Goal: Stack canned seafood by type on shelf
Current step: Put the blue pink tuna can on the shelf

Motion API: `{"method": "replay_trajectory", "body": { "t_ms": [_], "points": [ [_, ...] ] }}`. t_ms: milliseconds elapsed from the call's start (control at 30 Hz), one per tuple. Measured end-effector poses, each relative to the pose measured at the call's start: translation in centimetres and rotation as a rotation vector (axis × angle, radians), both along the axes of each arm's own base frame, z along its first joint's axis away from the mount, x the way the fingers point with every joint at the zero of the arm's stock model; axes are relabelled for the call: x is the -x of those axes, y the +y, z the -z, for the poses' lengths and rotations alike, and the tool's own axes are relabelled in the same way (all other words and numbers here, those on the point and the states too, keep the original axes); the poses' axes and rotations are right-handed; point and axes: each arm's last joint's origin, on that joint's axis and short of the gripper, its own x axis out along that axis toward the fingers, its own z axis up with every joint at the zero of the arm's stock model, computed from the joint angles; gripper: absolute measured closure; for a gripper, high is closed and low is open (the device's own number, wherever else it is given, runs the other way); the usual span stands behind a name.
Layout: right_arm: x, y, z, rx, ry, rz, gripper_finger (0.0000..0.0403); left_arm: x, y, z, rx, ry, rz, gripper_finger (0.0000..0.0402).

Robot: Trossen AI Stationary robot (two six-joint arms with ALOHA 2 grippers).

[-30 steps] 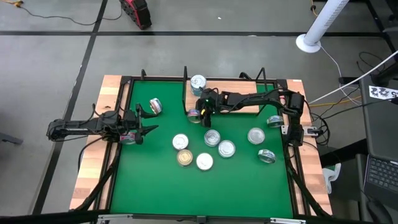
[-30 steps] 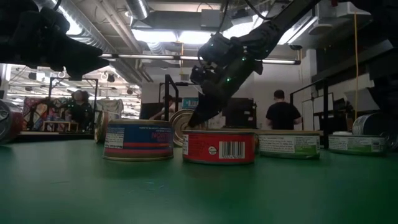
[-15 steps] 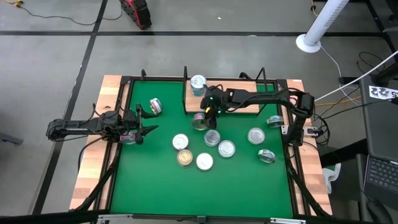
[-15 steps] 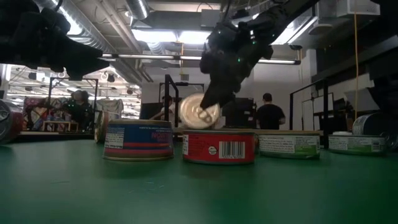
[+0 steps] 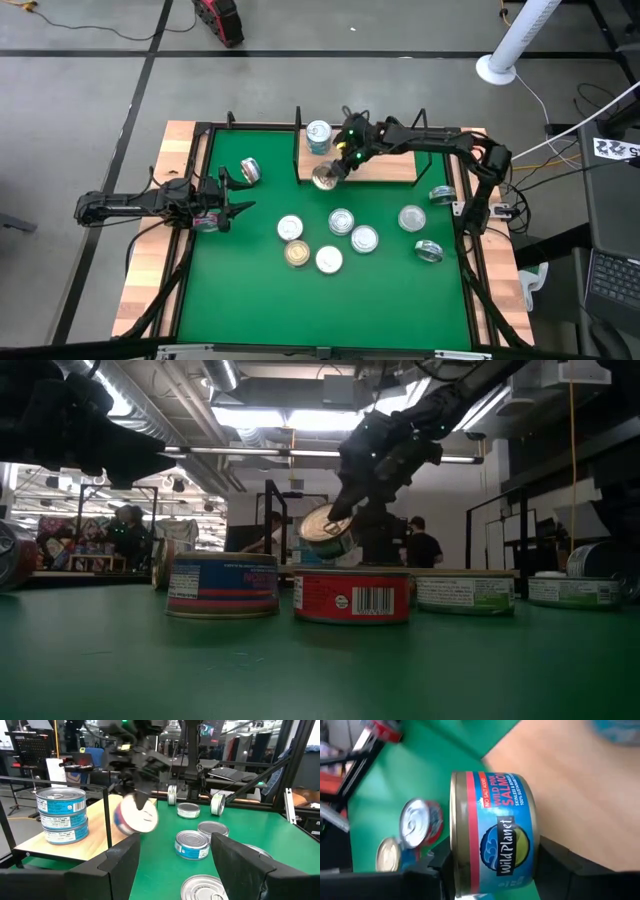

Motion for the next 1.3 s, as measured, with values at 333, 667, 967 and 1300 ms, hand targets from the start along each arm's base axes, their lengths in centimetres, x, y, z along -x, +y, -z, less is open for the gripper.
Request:
{"method": "replay_trajectory", "body": {
  "t_ms": [333,667,967,1300],
  "points": [
    [1.7,-3.3,0.2,-0.007,0.005,0.1,0.0214,0.0,0.0,0.0,0.0,0.0,0.0,0.0163],
    [1.9,-3.7,0.3,0.014,0.022,0.131,0.0209,0.0,0.0,0.0,0.0,0.0,0.0,0.0163],
    [1.9,-3.7,0.3,0.014,0.025,0.132,0.0206,0.0,0.0,0.0,0.0,0.0,0.0,0.0163],
    [2.2,-3.6,0.5,0.01,0.08,0.179,0.0205,0.0,0.0,0.0,0.0,0.0,0.0,0.0163]
  ]
}}
